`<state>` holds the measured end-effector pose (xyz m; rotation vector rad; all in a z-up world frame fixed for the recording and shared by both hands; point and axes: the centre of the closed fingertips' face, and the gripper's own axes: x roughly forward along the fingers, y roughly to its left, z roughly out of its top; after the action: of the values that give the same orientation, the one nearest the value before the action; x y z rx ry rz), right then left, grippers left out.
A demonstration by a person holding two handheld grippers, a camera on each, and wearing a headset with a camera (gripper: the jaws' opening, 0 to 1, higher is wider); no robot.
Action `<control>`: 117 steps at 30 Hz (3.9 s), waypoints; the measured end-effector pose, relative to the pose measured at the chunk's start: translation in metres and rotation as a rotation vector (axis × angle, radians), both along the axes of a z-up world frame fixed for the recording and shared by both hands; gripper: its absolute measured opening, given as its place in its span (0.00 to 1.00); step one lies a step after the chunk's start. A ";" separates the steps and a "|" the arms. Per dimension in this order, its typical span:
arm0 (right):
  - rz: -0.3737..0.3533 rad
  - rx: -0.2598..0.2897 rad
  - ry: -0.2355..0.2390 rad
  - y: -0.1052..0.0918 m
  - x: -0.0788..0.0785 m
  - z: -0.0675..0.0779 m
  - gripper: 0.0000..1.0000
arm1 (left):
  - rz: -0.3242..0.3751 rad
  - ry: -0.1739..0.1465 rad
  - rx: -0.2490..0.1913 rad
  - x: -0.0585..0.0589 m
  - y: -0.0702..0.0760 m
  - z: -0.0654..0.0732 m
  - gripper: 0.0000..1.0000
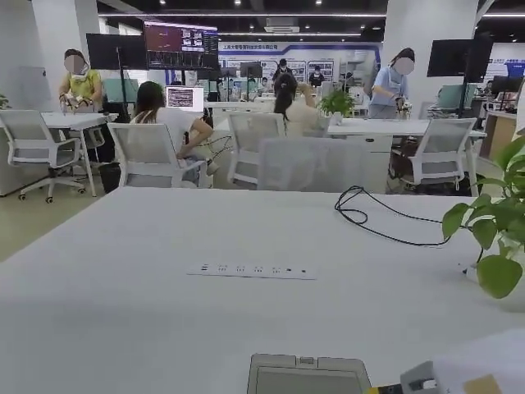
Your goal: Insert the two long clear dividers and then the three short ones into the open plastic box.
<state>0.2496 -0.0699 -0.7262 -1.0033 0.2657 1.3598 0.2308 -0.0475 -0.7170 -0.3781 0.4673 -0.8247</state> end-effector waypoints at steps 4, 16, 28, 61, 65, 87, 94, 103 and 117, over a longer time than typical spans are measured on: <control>0.011 0.016 -0.003 0.007 -0.002 0.003 0.32 | 0.006 0.020 -0.029 0.000 -0.002 0.001 0.17; 0.029 0.045 -0.022 0.020 -0.006 0.012 0.32 | 0.024 0.068 -0.085 0.002 -0.003 0.004 0.00; 0.023 0.036 -0.049 0.023 -0.003 0.013 0.32 | 0.073 0.183 -0.119 0.006 0.001 0.000 0.00; -0.010 0.160 0.232 0.021 -0.020 0.023 0.33 | -0.195 -0.130 0.353 -0.011 -0.004 -0.013 0.00; 0.002 0.175 0.297 0.020 -0.027 0.027 0.33 | -0.261 -0.170 0.376 -0.017 -0.010 -0.013 0.00; 0.139 0.103 0.492 0.005 -0.075 0.019 0.13 | -0.528 -0.364 0.418 -0.055 -0.034 -0.010 0.00; 0.168 0.095 0.522 0.004 -0.085 0.019 0.07 | -0.540 -0.381 0.399 -0.057 -0.036 -0.007 0.00; 0.172 0.103 0.515 0.004 -0.086 0.021 0.03 | -0.543 -0.391 0.353 -0.060 -0.037 -0.001 0.00; 0.129 0.066 0.517 0.009 -0.080 0.022 0.02 | -0.485 -0.367 0.310 -0.055 -0.034 0.000 0.00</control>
<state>0.1698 -0.0605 -0.7046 -0.6075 0.5446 1.7236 0.1759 -0.0813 -0.7170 0.1858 0.3371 -1.2419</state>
